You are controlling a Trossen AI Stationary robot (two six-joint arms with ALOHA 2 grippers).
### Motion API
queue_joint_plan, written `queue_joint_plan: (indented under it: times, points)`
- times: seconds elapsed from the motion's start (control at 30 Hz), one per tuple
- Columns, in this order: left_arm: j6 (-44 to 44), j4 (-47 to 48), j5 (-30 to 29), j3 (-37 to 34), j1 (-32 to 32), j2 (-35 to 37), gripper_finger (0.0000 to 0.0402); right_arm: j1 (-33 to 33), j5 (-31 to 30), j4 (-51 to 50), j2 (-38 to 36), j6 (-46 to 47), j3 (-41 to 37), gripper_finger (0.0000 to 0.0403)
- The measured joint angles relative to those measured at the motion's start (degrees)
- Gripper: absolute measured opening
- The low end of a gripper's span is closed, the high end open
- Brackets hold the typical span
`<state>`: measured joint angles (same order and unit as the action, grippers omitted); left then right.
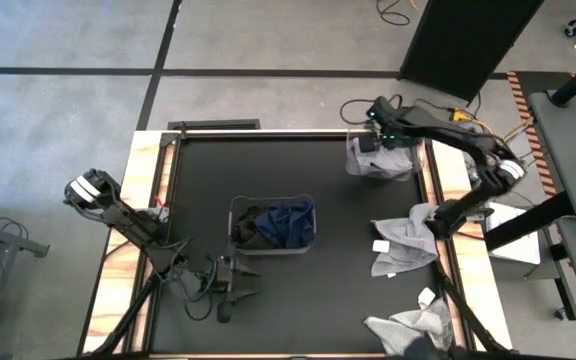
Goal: Sort towels by color in basket
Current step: Put the left gray towel into the top transparent bin, then put the gray towel into the top right transparent bin
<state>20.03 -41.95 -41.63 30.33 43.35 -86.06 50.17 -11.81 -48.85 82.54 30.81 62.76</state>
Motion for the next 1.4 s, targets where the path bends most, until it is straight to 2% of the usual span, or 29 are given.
queue_joint_plan:
  times: [0.1, 0.27, 0.5, 0.67, 0.8, 1.03, 1.13, 1.3, 1.4]
  points:
    - [-0.3, 0.0, 0.0, 0.0, 0.0, 0.0, 0.0184, 0.0, 6.4, -3.5, -4.2, -0.7, -0.4, 0.023]
    - [-2.7, 0.0, 0.0, 0.0, 0.0, 0.0, 0.0184, 0.0, 11.2, -4.4, -5.6, -0.8, -2.2, 0.022]
    - [-4.5, -0.4, 0.0, 0.0, 0.0, 0.0, 0.0184, 0.1, 12.9, 2.7, 2.5, -0.9, -6.3, 0.0215]
    - [-4.4, -0.4, 0.0, 0.0, 0.0, 0.0, 0.0184, 0.2, 12.6, 9.9, 9.5, 0.3, -6.0, 0.0215]
    - [-3.6, -0.4, 0.1, 0.0, 0.1, 0.0, 0.0184, 0.2, 11.1, 9.5, 11.1, 2.1, -4.2, 0.0219]
    - [-3.0, 0.0, 0.1, 0.0, 0.2, -0.1, 0.0184, -2.4, 3.9, 1.5, 1.7, 2.7, -1.0, 0.0235]
    - [-3.0, 0.1, 0.2, 0.0, 0.2, -0.1, 0.0184, -5.7, 3.4, -1.4, -4.2, 3.1, -1.4, 0.0242]
    - [-3.0, 0.1, 0.2, 0.0, 0.2, -0.1, 0.0184, -18.2, 4.1, -7.2, -13.3, 7.6, -3.9, 0.0244]
    - [-3.1, 0.1, 0.2, 0.0, 0.2, -0.1, 0.0184, -26.4, 7.8, -8.6, -16.3, 10.7, -6.7, 0.0239]
